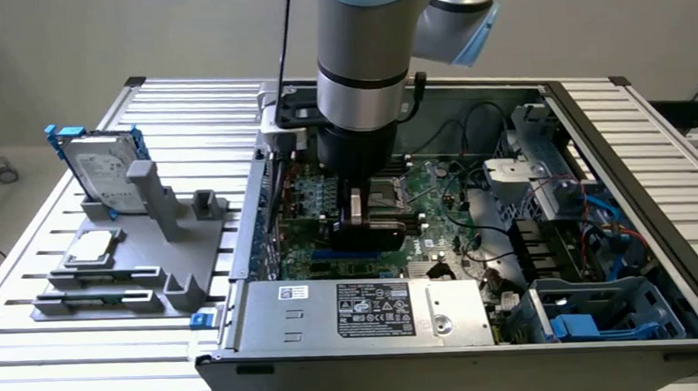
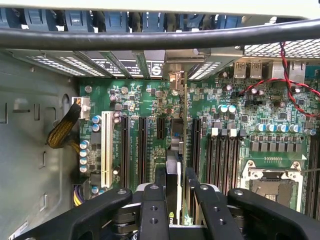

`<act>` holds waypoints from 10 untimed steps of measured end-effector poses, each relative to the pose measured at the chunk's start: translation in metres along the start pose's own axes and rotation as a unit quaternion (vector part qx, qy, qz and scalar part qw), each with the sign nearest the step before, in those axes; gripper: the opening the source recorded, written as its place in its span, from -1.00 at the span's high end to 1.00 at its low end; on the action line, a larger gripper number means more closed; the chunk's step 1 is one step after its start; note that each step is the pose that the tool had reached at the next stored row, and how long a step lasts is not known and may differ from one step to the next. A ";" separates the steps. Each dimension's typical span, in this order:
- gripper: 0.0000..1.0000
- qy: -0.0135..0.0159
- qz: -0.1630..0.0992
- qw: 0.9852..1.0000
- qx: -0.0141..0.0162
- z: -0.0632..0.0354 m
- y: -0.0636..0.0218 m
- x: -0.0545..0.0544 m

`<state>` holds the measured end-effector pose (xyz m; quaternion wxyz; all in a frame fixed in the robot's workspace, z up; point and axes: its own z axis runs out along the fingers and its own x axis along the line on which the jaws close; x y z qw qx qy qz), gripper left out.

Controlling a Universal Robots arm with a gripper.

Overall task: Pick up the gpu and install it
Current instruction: 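Insert the gpu into the slot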

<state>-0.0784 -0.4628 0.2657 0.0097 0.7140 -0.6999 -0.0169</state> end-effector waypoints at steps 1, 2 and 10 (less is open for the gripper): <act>0.47 0.000 0.000 1.000 0.000 0.0002 0.0000 0.000; 0.47 0.000 0.000 1.000 0.000 0.0003 0.0001 0.000; 0.47 0.000 0.000 1.000 -0.001 0.0018 0.0003 0.000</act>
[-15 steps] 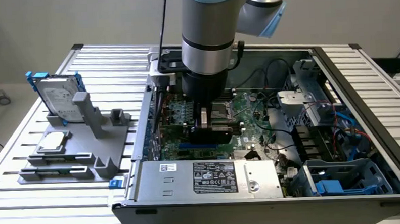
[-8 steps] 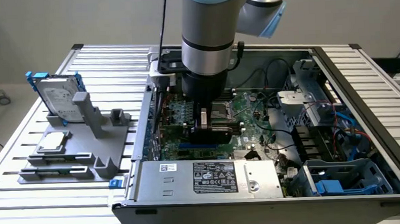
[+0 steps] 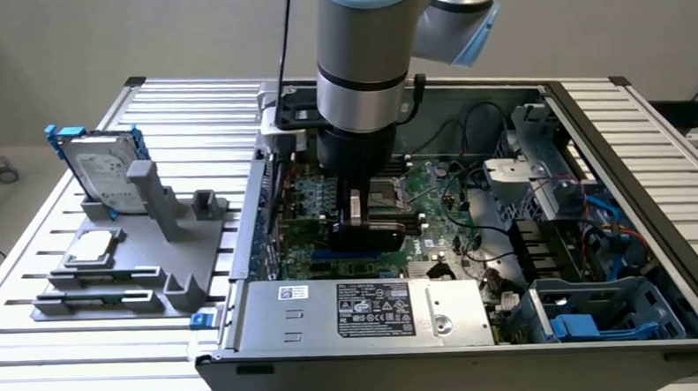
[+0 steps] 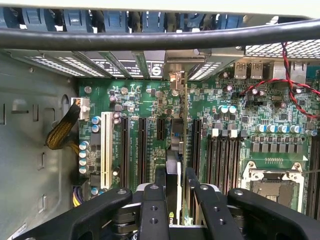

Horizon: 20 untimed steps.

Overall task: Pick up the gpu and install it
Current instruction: 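Insert the gpu into the slot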

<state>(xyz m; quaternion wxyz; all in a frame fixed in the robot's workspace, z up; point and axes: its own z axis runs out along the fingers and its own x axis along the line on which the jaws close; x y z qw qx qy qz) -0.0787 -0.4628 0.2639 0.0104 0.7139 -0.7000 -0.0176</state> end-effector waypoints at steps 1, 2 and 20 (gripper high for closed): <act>0.47 0.000 0.000 1.000 0.000 0.0002 -0.0001 0.000; 0.47 0.000 0.000 1.000 0.000 0.0004 -0.0001 0.000; 0.47 0.000 0.000 1.000 -0.001 0.0048 0.0018 0.000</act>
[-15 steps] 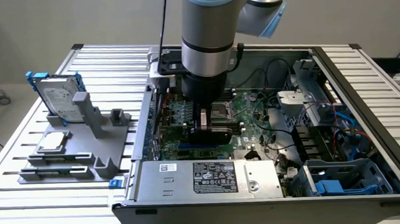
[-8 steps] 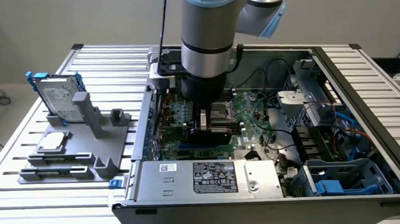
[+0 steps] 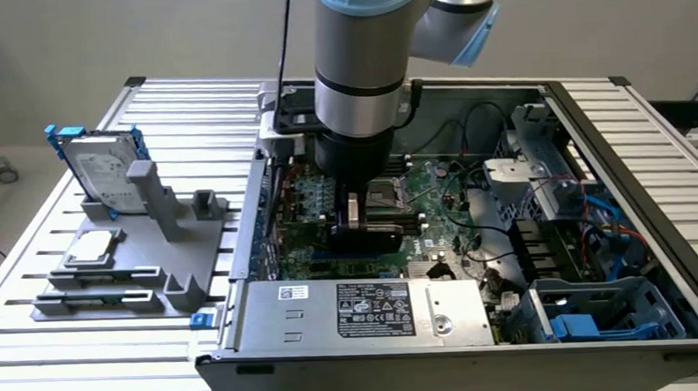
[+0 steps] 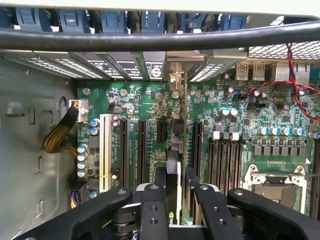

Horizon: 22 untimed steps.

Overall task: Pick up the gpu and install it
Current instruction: 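Insert the gpu into the slot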

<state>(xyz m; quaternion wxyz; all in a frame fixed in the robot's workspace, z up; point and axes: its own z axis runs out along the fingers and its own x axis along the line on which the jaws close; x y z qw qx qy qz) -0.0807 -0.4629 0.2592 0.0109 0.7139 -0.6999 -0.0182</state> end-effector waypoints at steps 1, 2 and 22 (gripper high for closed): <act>0.47 0.000 0.000 1.000 0.000 0.0002 0.0001 0.000; 0.47 0.000 0.000 1.000 0.000 0.0004 0.0003 0.000; 0.47 -0.010 0.000 1.000 -0.003 0.0020 0.0011 0.000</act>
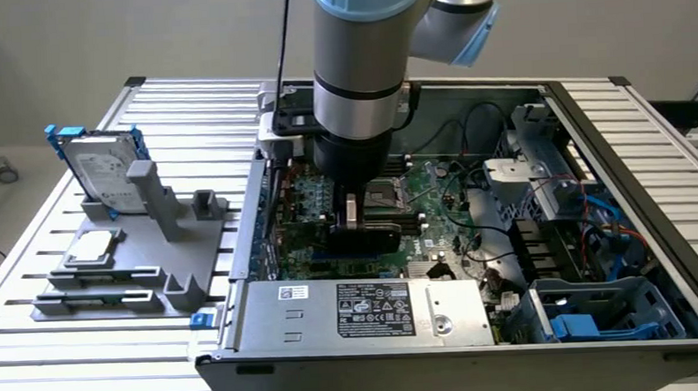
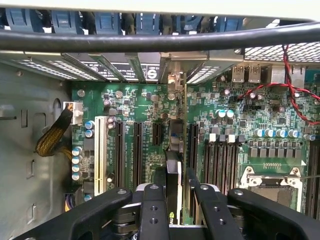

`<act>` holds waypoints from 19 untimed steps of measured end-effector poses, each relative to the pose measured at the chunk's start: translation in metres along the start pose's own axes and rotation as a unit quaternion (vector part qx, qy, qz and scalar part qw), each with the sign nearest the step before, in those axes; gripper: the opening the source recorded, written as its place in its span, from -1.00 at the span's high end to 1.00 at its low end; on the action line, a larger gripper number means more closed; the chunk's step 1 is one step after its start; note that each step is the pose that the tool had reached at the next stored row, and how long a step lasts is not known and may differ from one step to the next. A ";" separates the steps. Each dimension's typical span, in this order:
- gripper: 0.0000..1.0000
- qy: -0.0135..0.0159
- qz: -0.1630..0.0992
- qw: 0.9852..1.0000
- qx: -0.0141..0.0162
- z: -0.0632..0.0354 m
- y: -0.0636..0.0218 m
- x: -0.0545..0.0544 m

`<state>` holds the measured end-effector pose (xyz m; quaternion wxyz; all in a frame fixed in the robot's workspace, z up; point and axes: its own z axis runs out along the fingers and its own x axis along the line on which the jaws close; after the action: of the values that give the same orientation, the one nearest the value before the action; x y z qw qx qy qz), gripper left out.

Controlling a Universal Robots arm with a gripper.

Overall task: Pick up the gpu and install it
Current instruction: 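Insert the gpu into the slot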

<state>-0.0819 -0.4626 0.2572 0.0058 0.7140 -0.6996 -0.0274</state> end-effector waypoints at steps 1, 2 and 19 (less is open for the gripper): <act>0.47 0.000 0.000 1.000 0.000 0.0000 0.0000 0.000; 0.47 -0.001 0.000 1.000 0.000 0.0000 0.0000 0.000; 0.47 -0.008 0.000 1.000 -0.006 -0.0025 0.0002 0.003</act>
<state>-0.0818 -0.4656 0.2597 0.0045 0.7138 -0.6993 -0.0374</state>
